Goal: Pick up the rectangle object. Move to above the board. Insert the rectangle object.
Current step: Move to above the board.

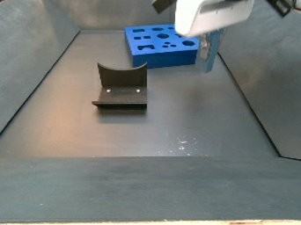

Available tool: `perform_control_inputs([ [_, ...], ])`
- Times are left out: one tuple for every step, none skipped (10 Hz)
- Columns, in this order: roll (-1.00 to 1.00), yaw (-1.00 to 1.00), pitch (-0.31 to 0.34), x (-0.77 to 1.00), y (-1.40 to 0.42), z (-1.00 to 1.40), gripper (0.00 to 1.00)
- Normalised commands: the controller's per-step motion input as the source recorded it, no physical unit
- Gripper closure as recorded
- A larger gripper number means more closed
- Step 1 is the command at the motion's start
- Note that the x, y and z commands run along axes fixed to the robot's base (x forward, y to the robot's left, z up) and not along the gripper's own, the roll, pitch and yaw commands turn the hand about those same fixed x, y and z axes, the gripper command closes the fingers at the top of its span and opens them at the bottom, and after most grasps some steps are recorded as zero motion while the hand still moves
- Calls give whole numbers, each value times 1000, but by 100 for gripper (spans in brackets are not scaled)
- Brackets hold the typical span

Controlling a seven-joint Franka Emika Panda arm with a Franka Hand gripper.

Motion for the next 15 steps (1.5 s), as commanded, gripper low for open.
perform_control_inputs([
  [249,-8,43,-96,-96,1000,100],
  [250,0,43,-95,-95,1000,100],
  [252,14,32,-93,-91,1000,100],
  [252,26,25,-91,-88,1000,100],
  [250,35,24,-89,-86,1000,100],
  [247,42,34,-86,-83,1000,100],
  [241,37,39,-81,-78,1000,100],
  [230,33,57,-77,-73,1000,100],
  [218,34,77,-69,-70,1000,100],
  [211,38,95,-62,-69,1000,100],
  [205,39,103,-56,-67,1000,100],
  [188,42,107,-44,-62,1000,100],
  [175,41,113,-39,-57,1000,100],
  [161,41,110,-32,-51,1000,100],
  [153,41,109,-27,-48,1000,100],
])
